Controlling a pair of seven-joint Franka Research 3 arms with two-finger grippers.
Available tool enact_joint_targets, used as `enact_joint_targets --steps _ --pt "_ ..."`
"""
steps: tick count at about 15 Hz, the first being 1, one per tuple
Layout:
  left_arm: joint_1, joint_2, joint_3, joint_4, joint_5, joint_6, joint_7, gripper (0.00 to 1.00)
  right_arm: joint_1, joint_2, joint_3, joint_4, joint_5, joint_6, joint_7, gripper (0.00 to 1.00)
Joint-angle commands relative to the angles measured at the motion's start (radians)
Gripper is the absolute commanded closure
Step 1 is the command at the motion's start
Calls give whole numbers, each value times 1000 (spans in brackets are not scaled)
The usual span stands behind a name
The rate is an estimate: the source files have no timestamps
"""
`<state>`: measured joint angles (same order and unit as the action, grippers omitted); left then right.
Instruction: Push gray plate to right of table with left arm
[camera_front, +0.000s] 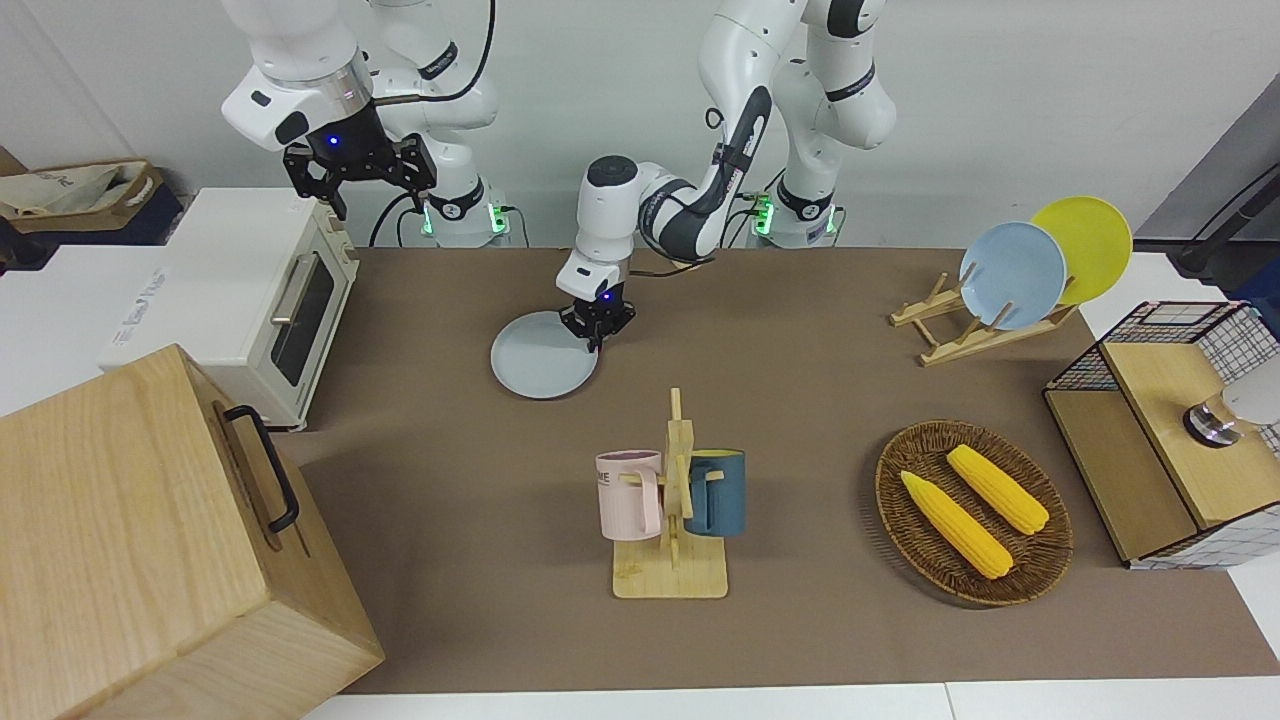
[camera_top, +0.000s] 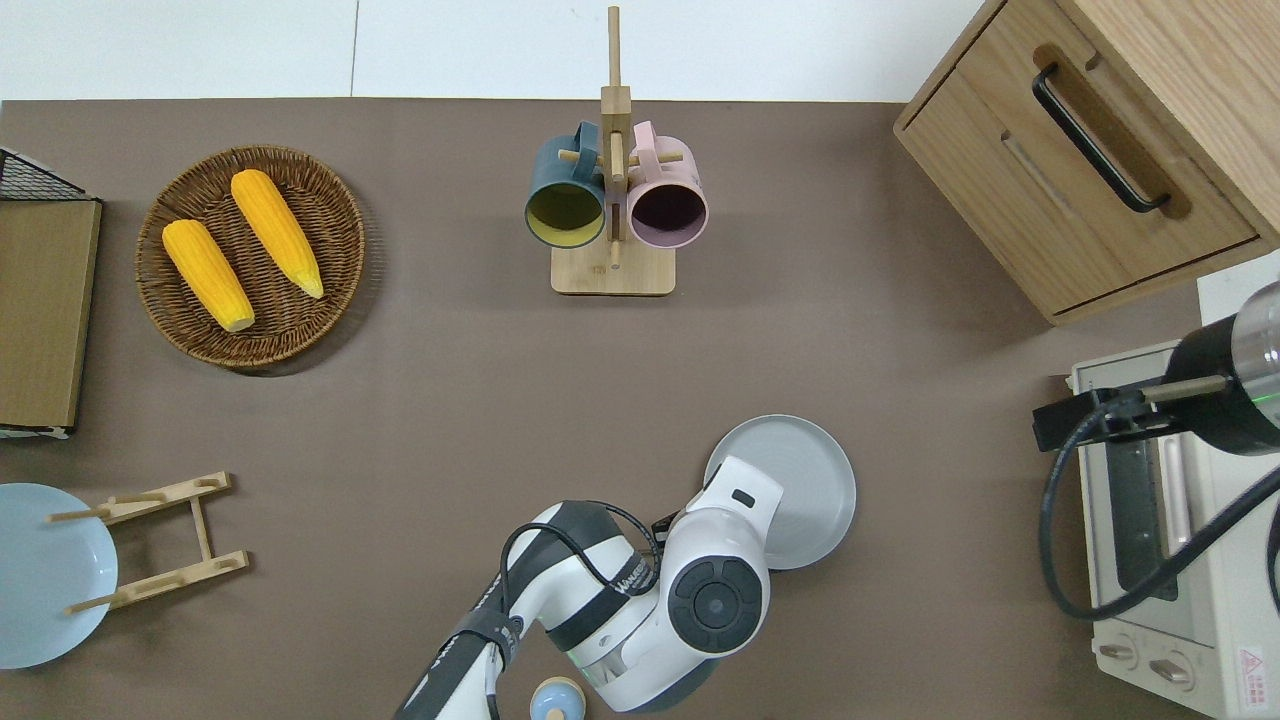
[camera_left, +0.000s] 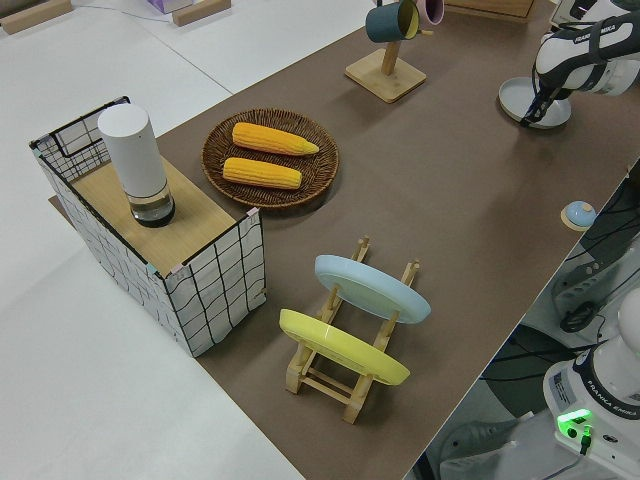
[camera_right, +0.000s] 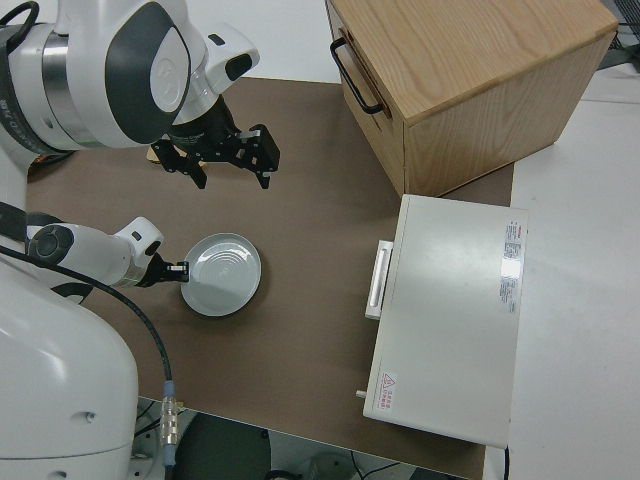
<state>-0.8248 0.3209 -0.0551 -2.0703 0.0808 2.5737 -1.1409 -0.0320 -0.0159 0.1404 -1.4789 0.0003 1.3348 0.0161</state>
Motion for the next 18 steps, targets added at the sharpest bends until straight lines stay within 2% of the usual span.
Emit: enact_joint_targets --steps 1,9,13,16,18 --pt "-13 72 9 41 22 -21 -13 11 -19 -2 16 9 4 -16 13 17" --pt "-8 43 18 41 16 -59 36 11 -19 -2 16 9 4 -16 13 17" --pt "38 -9 12 41 -13 -128 125 11 -19 -2 16 9 4 -16 12 17" --pt "64 -80 18 41 -128 -211 266 11 -20 -2 16 9 4 -16 13 17" --pt "96 -127 18 41 -157 -278 325 9 -19 -2 16 9 4 -16 13 17"
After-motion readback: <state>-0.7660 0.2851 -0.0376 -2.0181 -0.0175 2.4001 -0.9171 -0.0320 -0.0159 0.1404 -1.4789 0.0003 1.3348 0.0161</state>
